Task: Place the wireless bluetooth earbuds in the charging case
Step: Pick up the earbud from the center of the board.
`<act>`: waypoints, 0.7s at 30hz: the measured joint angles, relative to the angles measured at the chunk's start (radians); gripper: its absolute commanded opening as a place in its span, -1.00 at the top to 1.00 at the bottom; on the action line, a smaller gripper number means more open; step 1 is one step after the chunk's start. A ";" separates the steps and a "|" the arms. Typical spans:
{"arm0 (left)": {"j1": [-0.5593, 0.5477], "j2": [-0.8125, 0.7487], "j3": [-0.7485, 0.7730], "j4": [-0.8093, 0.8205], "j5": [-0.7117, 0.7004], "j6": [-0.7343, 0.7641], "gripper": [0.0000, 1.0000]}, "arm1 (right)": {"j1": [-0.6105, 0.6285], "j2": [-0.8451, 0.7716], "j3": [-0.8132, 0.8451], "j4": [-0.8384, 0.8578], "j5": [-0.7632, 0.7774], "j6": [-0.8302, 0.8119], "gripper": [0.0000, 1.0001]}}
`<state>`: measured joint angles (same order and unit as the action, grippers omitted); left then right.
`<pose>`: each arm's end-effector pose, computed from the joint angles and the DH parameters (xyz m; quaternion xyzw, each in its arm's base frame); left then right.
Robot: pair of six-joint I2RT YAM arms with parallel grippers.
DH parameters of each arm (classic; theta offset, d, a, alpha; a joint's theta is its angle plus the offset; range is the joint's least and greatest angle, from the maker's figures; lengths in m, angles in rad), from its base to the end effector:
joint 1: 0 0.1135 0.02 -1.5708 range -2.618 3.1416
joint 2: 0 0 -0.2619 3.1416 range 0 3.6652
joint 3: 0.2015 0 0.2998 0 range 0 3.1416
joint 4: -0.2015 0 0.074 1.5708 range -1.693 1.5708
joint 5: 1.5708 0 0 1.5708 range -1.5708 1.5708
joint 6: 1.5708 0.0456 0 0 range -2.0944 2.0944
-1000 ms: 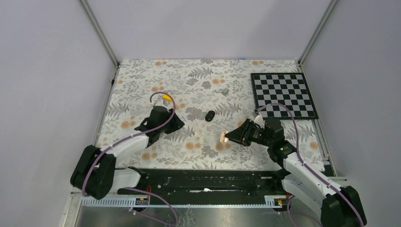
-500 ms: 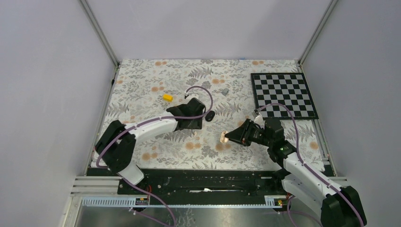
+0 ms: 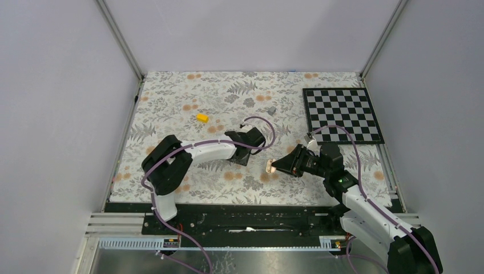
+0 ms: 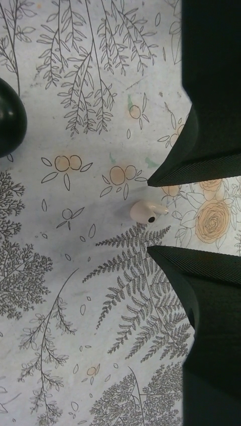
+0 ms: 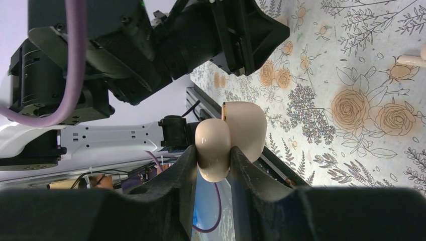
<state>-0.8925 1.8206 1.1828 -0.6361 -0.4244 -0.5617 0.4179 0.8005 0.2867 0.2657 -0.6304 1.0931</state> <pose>0.2595 -0.2921 0.1301 0.1285 0.9588 0.0595 0.2465 0.1996 0.1181 0.1821 0.0689 0.7710 0.5785 0.2573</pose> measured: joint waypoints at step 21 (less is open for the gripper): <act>-0.003 0.062 0.040 -0.003 -0.020 0.031 0.42 | 0.000 0.002 -0.002 0.001 0.000 0.003 1.00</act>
<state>-0.8951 1.8824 1.2232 -0.6388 -0.4442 -0.5308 0.4179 0.8024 0.2844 0.2665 -0.6304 1.0958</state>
